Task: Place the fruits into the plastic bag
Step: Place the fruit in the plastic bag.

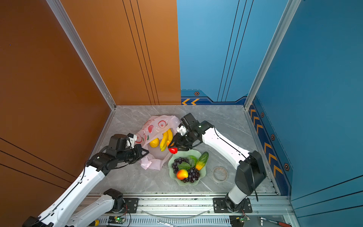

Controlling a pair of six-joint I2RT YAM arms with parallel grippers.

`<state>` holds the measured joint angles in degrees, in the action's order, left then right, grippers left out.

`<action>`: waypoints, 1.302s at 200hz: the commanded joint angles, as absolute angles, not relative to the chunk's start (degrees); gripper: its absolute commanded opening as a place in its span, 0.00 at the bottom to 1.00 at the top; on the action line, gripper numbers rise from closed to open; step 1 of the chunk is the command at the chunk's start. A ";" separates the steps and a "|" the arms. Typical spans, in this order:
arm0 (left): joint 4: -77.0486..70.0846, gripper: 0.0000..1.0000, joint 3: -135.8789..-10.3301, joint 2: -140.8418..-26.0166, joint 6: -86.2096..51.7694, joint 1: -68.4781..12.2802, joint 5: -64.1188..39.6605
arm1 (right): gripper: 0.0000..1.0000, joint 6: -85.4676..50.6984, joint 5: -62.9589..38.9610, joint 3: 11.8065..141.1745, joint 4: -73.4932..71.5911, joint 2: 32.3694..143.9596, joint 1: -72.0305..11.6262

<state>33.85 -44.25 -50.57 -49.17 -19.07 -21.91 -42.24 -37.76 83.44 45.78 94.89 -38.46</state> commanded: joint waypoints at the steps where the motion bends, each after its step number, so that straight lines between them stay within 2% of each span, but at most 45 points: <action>1: 34.72 0.00 -44.12 -50.00 -49.79 -18.90 -20.77 | 0.47 -42.79 -39.11 88.25 43.06 99.44 -39.81; 111: 34.71 0.00 -45.75 -52.27 -51.76 -19.69 -17.77 | 0.47 -45.72 -37.12 102.56 39.68 118.45 -41.85; 260: 34.72 0.00 -48.98 -60.02 -50.80 -17.08 -18.81 | 0.49 -39.88 -20.87 121.66 43.59 134.69 -41.39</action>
